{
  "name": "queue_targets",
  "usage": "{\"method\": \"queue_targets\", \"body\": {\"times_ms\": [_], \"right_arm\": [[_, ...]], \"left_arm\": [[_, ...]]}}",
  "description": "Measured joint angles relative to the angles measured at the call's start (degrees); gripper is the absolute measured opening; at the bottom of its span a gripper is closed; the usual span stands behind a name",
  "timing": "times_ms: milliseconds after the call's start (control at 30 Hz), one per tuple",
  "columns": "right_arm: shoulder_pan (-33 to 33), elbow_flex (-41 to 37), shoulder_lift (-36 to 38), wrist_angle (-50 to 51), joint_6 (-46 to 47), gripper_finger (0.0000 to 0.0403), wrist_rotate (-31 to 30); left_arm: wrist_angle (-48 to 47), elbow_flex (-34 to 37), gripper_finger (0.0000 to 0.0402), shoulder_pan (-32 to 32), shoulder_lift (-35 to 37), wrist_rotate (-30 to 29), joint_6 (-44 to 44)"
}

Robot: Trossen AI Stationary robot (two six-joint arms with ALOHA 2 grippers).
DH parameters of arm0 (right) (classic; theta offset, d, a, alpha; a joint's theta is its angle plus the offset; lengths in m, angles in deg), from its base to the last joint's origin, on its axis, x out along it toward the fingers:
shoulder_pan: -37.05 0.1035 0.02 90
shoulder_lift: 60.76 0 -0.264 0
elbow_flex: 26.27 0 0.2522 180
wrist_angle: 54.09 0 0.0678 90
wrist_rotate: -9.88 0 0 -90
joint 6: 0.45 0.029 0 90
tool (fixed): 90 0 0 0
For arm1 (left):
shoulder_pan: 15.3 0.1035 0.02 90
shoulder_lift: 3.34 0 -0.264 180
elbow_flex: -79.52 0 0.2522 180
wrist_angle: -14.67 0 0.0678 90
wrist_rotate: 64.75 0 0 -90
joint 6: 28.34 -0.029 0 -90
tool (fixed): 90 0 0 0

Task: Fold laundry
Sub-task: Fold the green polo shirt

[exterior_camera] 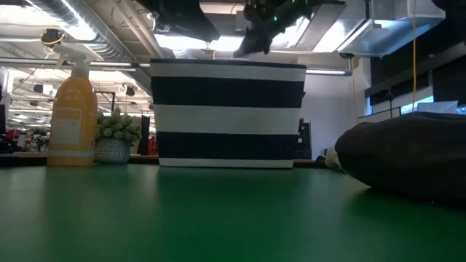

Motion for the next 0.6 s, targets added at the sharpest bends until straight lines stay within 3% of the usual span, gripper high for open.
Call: {"method": "queue_targets", "body": {"times_ms": [200,333,467,600], "right_arm": [[-0.1,-3.0,-4.7,2.3,-4.0,0.0139,-1.7],[0.1,-2.7,-7.8,1.0,-2.6,0.0224,-10.7],[-0.8,-2.8,-10.6,0.0,0.6,0.0297,-7.9],[-1.0,-3.5,-12.8,-1.6,1.0,0.0339,-11.1]], "left_arm": [[0.0,0.0,0.0163,-0.1,0.0,1.2,0.0],[0.0,0.0,0.0163,-0.1,0.0,1.3,0.0],[0.0,0.0,0.0163,-0.1,0.0,1.3,0.0],[0.0,0.0,0.0163,-0.1,0.0,1.3,0.0]]}}
